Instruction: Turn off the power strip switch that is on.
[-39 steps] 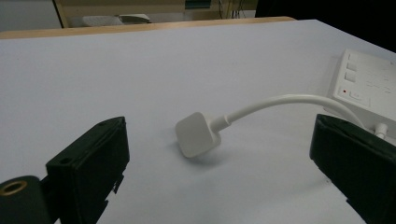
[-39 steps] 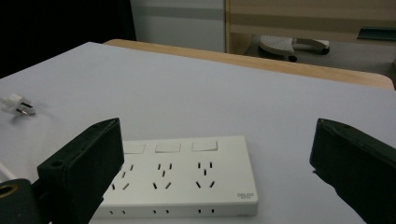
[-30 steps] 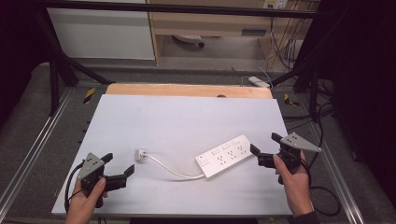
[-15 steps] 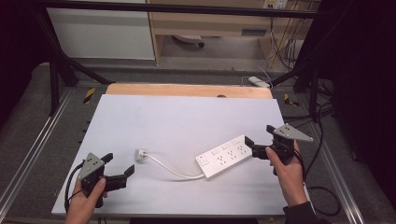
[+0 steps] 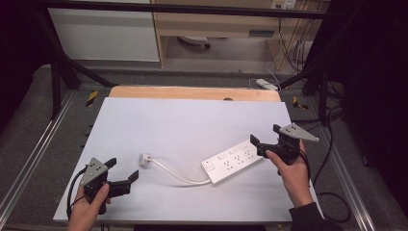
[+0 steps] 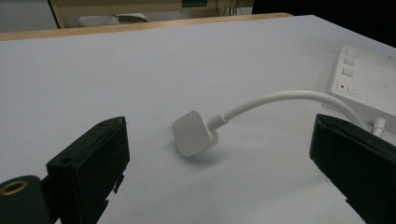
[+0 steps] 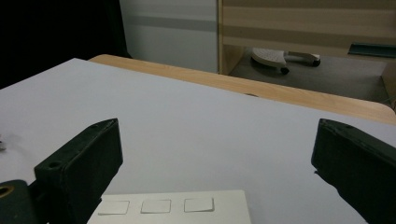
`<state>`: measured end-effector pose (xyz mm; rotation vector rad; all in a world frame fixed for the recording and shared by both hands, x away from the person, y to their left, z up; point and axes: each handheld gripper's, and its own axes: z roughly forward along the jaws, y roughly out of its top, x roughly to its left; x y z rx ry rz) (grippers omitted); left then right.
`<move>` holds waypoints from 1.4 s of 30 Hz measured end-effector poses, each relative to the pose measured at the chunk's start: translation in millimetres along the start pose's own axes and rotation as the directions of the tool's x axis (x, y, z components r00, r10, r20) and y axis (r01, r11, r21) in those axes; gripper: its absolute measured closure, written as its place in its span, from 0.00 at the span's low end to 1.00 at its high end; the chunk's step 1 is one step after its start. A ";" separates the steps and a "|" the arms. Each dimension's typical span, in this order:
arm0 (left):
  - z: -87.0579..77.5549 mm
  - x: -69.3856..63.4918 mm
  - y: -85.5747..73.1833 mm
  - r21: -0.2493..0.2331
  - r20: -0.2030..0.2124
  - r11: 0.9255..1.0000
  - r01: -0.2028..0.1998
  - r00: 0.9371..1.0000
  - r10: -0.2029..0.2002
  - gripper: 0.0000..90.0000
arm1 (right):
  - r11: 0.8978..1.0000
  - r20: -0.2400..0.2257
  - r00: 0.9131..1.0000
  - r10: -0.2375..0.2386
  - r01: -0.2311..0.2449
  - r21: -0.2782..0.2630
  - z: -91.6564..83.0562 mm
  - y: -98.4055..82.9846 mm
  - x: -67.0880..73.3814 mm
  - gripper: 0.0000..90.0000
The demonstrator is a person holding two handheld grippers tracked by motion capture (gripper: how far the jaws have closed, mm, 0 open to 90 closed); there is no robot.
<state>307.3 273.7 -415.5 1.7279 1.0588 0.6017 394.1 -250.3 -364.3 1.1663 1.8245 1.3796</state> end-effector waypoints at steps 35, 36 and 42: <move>1.3 0.4 -0.7 0.007 -0.005 1.000 0.001 1.000 -0.001 0.06 | 0.999 0.030 0.999 -0.034 0.033 0.040 42.7 -6.4 -4.2 0.34; 1.4 0.5 -0.7 0.006 -0.006 1.000 0.001 1.000 -0.001 0.06 | 0.999 0.029 0.999 -0.028 0.026 0.037 42.4 -6.0 -4.0 0.37; 1.6 0.4 -0.7 0.011 -0.006 1.000 -0.003 1.000 0.003 0.06 | 0.998 0.016 0.999 -0.043 0.042 0.047 42.1 -7.0 -2.9 0.54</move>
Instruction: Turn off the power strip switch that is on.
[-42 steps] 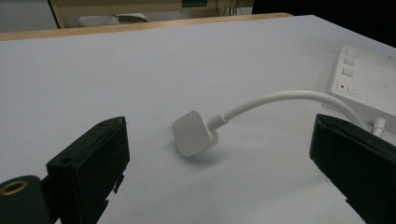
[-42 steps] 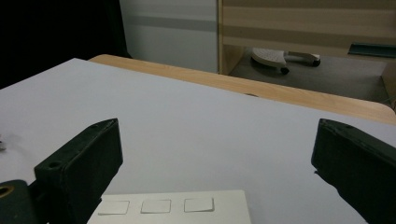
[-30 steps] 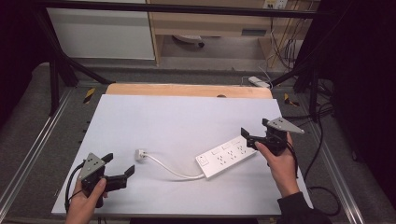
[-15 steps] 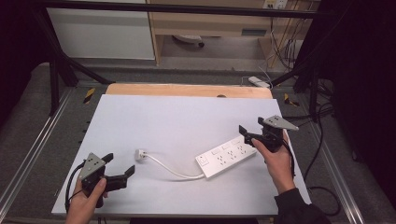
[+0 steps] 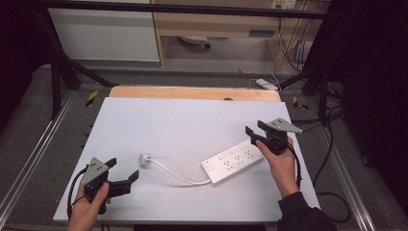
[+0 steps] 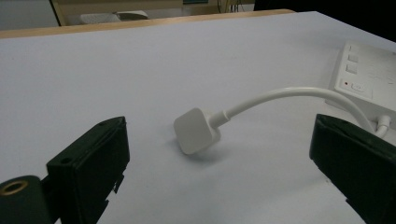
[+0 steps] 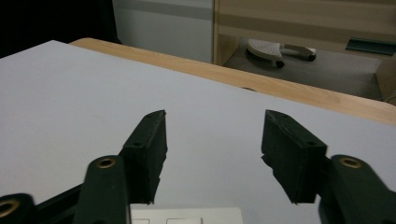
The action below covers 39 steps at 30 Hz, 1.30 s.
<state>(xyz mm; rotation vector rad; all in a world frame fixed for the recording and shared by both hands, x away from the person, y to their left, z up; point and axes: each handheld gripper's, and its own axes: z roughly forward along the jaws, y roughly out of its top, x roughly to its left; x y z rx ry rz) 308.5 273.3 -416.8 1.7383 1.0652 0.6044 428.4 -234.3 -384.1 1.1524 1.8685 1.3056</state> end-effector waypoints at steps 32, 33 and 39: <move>1.1 -0.6 -0.3 0.004 -0.001 1.000 -0.001 1.000 0.001 0.06 | 0.997 -0.086 0.994 -0.060 0.065 0.050 4.7 -18.2 7.0 1.00; 1.2 -0.5 -0.3 0.006 -0.001 1.000 -0.001 1.000 0.001 0.06 | 0.997 -0.085 0.995 -0.054 0.059 0.054 5.3 -19.2 6.6 1.00; 1.2 -0.4 -0.4 0.012 0.000 1.000 -0.006 1.000 0.006 0.06 | 0.996 -0.080 0.996 -0.050 0.056 0.073 8.4 -23.5 4.6 1.00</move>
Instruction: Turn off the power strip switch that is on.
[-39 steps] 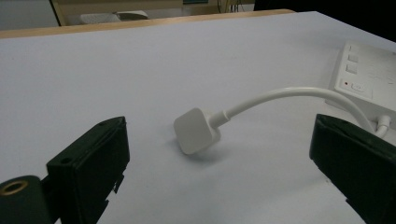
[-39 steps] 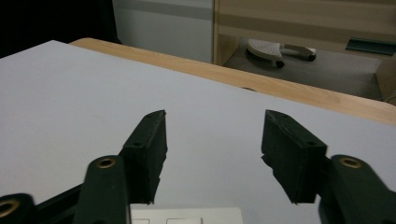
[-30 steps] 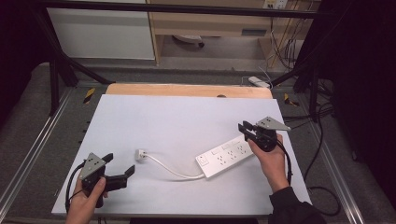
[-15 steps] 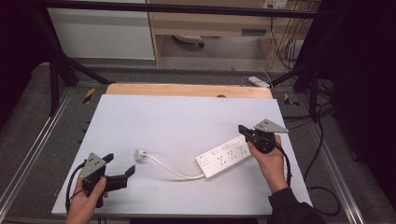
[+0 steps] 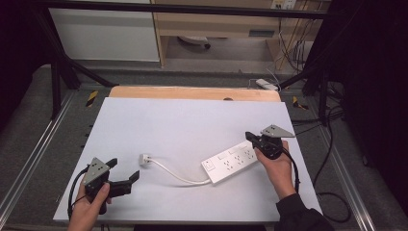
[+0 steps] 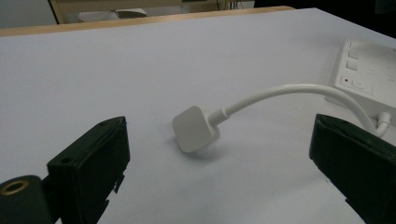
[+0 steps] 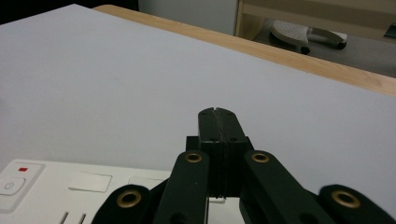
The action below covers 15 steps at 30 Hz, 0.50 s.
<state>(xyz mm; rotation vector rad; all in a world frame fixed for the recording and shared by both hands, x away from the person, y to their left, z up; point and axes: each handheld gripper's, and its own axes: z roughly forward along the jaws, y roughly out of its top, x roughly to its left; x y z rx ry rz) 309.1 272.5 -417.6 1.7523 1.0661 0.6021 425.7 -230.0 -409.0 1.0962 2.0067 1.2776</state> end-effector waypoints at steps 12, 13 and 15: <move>1.0 -0.2 -0.3 0.001 -0.001 1.000 0.000 1.000 0.000 0.06 | 1.000 0.009 1.000 0.017 -0.017 0.018 2.1 -6.9 -3.4 1.00; 1.0 -0.4 -0.3 0.001 0.000 1.000 0.002 1.000 -0.002 0.06 | 1.000 0.009 1.000 0.020 -0.020 0.018 2.1 -7.5 -3.8 1.00; 1.2 -0.4 -0.3 0.002 0.000 1.000 0.001 1.000 -0.001 0.06 | 1.000 0.009 1.000 0.015 -0.016 0.025 2.6 -8.5 -3.8 1.00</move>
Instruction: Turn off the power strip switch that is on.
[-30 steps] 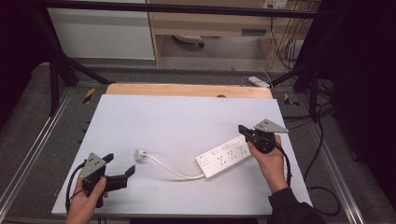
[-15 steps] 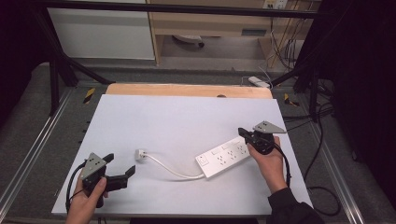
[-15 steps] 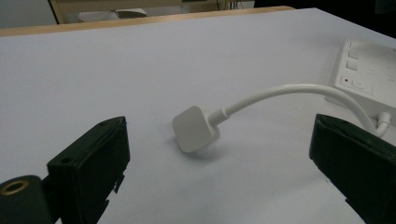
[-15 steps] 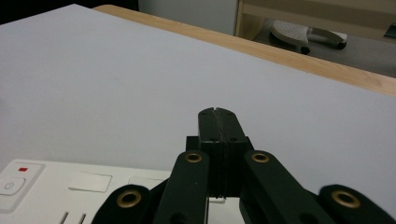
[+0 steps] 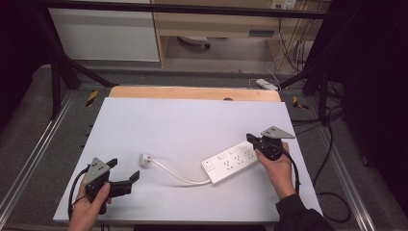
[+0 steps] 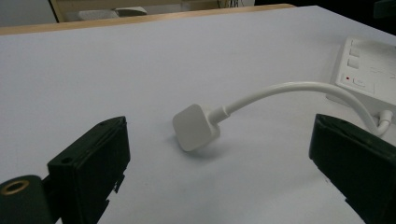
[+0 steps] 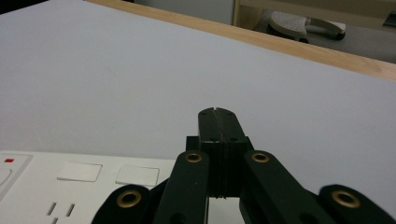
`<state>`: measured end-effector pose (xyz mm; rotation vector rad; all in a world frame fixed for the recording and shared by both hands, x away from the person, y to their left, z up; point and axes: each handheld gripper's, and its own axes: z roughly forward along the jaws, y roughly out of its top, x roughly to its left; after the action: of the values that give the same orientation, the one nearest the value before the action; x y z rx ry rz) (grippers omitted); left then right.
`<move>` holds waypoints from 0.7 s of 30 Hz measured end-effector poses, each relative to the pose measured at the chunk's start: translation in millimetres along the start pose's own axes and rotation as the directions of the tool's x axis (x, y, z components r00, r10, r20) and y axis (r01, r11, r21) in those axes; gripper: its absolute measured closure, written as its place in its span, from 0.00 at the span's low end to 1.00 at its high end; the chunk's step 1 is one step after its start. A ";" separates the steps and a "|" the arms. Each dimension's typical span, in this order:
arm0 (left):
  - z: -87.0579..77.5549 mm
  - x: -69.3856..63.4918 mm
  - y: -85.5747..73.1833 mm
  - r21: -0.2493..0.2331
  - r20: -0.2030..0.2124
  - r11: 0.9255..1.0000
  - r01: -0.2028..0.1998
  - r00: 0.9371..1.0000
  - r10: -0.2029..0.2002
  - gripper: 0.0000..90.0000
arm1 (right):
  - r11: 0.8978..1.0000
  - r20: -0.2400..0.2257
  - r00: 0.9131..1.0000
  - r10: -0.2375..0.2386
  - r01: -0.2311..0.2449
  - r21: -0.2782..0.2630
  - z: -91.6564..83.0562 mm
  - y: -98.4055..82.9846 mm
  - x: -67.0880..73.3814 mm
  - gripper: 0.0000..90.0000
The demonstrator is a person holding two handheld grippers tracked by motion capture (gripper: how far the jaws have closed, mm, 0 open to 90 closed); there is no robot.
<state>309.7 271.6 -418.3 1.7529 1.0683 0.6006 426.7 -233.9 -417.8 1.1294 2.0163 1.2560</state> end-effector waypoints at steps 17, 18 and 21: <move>0.8 -0.1 0.0 0.007 0.004 1.000 -0.006 1.000 0.006 0.06 | 0.998 0.004 1.000 0.003 -0.003 0.064 11.5 -11.2 -0.6 1.00; 1.0 -0.2 0.0 0.008 0.004 1.000 -0.007 1.000 0.007 0.06 | 0.998 0.005 1.000 0.001 -0.001 0.066 12.0 -11.5 -0.9 1.00; 0.9 -0.8 -0.1 0.010 0.007 1.000 -0.007 1.000 0.007 0.06 | 0.997 0.005 1.000 0.005 -0.005 0.071 14.1 -12.5 -1.3 1.00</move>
<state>309.8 270.5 -418.8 1.7666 1.0622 0.5939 433.3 -231.2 -435.3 1.1697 2.0699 1.1916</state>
